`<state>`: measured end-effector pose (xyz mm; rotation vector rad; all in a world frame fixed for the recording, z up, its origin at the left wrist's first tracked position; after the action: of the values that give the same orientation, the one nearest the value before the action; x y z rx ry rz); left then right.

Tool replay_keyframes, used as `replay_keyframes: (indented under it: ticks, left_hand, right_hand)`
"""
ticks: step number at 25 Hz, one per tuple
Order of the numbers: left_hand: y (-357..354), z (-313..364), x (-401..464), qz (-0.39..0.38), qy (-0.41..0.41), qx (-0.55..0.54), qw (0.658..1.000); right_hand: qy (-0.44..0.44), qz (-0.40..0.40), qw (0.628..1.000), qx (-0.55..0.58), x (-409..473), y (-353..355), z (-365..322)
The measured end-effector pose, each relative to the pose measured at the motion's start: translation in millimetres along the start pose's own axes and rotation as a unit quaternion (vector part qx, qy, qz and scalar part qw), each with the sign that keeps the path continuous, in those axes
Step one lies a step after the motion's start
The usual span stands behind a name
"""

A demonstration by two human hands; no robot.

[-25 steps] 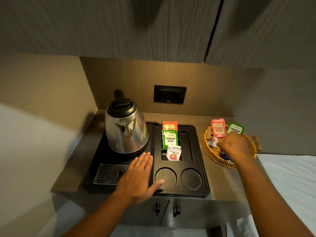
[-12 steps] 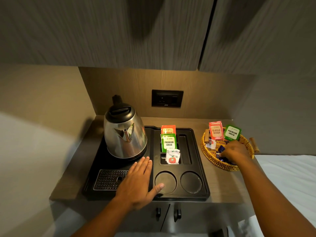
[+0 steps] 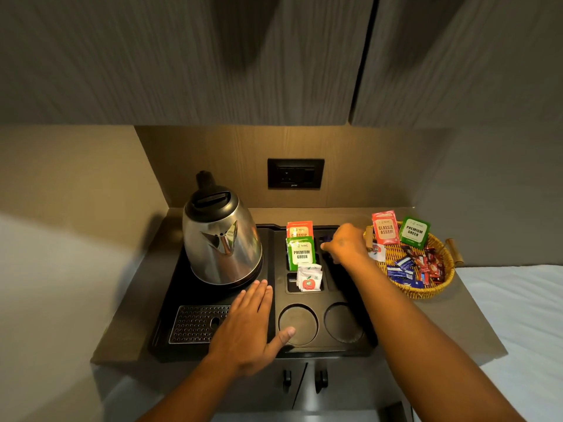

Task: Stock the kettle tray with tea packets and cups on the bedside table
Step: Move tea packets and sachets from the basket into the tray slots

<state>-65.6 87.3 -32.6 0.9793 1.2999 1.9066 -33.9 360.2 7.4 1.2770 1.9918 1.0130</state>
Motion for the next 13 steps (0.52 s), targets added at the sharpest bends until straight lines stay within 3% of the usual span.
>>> replay_keyframes:
  ticks: [5, 9, 13]
  left_hand:
    - [0.7, -1.0, 0.8, 0.004, 0.007, 0.000, 1.000]
    - [-0.3, -1.3, 0.8, 0.001, 0.006, 0.000, 1.000]
    - [-1.5, -1.2, 1.2, -0.003, 0.006, 0.001, 1.000]
  right_hand:
    - [0.010, 0.136, 0.989, -0.059, 27.9, 74.0, 57.5]
    - [-0.071, 0.121, 0.977, -0.161, 43.8, 107.1, 135.2]
    - [-0.082, 0.150, 0.974, -0.148, 40.6, 104.9, 157.3]
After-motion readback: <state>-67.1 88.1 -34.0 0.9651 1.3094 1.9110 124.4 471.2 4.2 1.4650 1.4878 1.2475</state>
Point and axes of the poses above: each hand's wrist, its own x-axis towards the middle knuckle, its own y-axis out of the back of the hand, z = x × y, the point moved 9 cm from there along x, towards the middle knuckle, and after that the axes turned 13 degrees about z, right-handed, at the moved point
